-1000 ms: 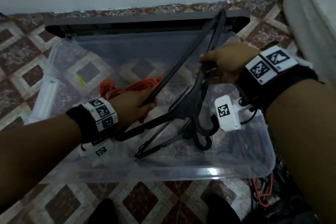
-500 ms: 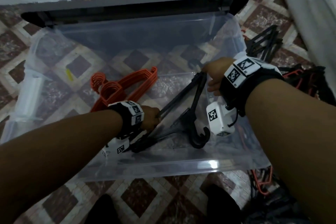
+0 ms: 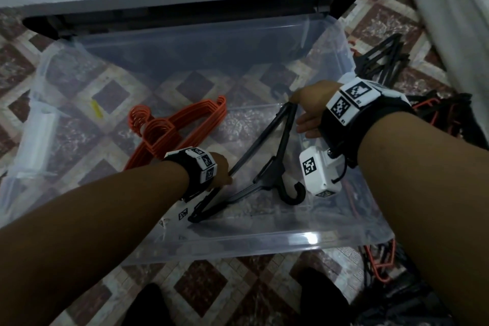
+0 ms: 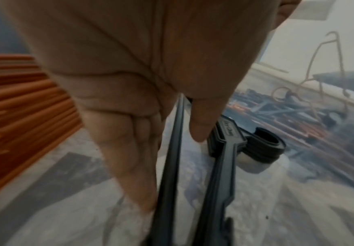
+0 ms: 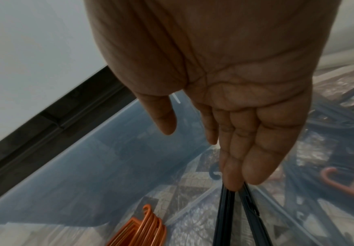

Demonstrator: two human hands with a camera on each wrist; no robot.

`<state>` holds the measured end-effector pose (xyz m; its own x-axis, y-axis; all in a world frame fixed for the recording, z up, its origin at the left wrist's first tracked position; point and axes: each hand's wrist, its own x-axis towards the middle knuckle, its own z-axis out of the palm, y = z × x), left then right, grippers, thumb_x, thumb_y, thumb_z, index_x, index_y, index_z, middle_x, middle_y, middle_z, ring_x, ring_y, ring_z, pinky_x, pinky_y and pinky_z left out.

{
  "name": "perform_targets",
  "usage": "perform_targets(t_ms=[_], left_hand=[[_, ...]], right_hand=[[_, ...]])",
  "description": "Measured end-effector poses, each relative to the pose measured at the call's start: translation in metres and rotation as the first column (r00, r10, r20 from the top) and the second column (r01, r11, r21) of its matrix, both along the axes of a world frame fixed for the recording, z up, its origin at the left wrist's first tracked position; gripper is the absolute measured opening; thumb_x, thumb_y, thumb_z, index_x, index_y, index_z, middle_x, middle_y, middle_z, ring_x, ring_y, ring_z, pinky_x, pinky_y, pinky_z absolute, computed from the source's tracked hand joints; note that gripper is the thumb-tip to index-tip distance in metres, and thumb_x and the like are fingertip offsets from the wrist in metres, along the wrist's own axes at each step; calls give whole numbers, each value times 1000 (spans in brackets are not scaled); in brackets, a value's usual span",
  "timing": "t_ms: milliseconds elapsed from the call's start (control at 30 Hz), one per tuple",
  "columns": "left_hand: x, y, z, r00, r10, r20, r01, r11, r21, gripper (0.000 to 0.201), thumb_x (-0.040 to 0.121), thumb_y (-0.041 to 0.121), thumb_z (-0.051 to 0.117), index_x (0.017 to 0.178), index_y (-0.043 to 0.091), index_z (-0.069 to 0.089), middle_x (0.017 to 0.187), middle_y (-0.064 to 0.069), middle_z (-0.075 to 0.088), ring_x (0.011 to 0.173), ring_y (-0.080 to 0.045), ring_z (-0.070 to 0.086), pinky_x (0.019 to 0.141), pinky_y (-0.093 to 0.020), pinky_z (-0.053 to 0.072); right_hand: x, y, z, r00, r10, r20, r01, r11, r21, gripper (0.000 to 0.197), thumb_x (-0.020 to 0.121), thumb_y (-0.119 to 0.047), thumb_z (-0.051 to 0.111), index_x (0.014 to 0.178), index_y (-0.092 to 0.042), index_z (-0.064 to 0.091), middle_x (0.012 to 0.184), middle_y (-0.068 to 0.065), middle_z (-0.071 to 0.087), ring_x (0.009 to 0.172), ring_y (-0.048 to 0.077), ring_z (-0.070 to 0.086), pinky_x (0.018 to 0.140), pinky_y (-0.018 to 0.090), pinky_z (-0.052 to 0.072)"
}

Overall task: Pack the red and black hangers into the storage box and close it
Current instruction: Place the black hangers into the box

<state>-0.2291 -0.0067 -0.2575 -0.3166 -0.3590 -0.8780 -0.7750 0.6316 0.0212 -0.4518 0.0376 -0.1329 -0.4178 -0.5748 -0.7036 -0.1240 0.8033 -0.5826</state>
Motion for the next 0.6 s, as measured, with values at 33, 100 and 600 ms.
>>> perform_targets(t_ms=[33,100,600], left_hand=[[2,0,0,1000,-6,20,6,1000,21,37,92,53,51,71,23,59,79,2,63,63,-10,58,64,-22,50],[2,1,-1,999,35,25,-36,998,49,38,91,50,54,63,25,53,64,7,54,51,-5,52,46,-14,42],[14,-10,73,991,-114,-68,100,978,-182,62,97,56,43,146,18,40,154,-6,37,139,-25,37,112,-34,29]], right_hand=[[1,0,1,1000,-28,10,28,1000,3,27,98,-30,55,80,-11,47,90,23,64,92,41,70,61,37,57],[2,0,2,999,-46,15,46,999,25,25,98,-26,53,80,-10,46,93,22,64,96,41,70,63,37,56],[8,-3,46,989,131,-72,-141,977,-161,16,96,-29,58,96,-13,59,101,13,68,78,27,70,69,34,57]])
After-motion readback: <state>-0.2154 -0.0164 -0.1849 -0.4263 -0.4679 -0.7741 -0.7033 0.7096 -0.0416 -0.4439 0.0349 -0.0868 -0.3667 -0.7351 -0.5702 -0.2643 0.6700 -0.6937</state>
